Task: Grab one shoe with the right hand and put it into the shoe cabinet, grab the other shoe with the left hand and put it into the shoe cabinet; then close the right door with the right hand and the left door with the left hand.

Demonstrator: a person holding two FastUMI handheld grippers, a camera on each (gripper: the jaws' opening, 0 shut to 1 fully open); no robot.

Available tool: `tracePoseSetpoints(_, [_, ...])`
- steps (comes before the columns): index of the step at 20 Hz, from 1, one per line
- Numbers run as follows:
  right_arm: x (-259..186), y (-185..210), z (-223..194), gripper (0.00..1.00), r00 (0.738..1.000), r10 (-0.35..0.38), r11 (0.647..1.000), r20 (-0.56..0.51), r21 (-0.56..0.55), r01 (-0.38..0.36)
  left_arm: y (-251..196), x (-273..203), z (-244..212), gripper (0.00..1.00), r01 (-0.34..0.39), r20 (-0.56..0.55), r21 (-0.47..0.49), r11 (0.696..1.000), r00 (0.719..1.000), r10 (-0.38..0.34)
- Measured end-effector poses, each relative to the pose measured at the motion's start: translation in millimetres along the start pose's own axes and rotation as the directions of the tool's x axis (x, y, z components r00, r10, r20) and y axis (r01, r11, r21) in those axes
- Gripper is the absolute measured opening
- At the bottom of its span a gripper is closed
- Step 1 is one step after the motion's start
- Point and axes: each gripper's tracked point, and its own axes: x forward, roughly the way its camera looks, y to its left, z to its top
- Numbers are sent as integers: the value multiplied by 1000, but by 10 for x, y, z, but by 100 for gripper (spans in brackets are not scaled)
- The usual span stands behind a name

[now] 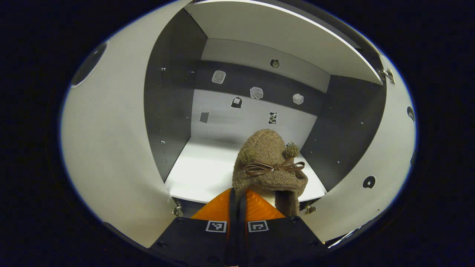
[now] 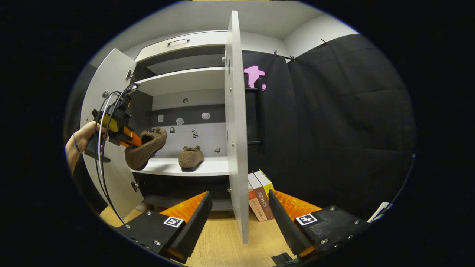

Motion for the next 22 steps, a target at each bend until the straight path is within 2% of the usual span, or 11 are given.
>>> tracePoseSetpoints(4, [46, -200, -55, 94, 999, -46, 999, -15, 21, 47, 91, 420, 274, 6, -33, -4, -22, 999, 999, 33])
tracePoseSetpoints(7, [111, -297, -71, 94, 997, -68, 997, -30, 37, 69, 163, 750, 368, 7, -54, -22, 10, 999, 998, 54])
tracePoseSetpoints(12, [152, -271, -67, 94, 998, -55, 997, -43, 56, 58, 156, 1260, 236, 6, -56, -78, 39, 998, 995, 59])
tracePoseSetpoints(15, [192, -249, -100, 94, 997, -48, 997, -55, 55, 51, 159, 1431, 96, 7, -50, -123, 28, 998, 991, 53])
tracePoseSetpoints(17, [208, -236, -113, 94, 997, -41, 997, -60, 58, 45, 215, 1471, 24, 7, -72, -142, 37, 997, 987, 76])
tracePoseSetpoints(18, [213, -221, -116, 94, 998, -36, 997, -60, 62, 40, 218, 1458, 35, 10, -77, -131, 43, 996, 988, 82])
tracePoseSetpoints(22, [236, -156, -117, 94, 998, -18, 997, -54, 72, 22, 214, 1254, 275, 34, -84, -39, 83, 993, 995, 87])
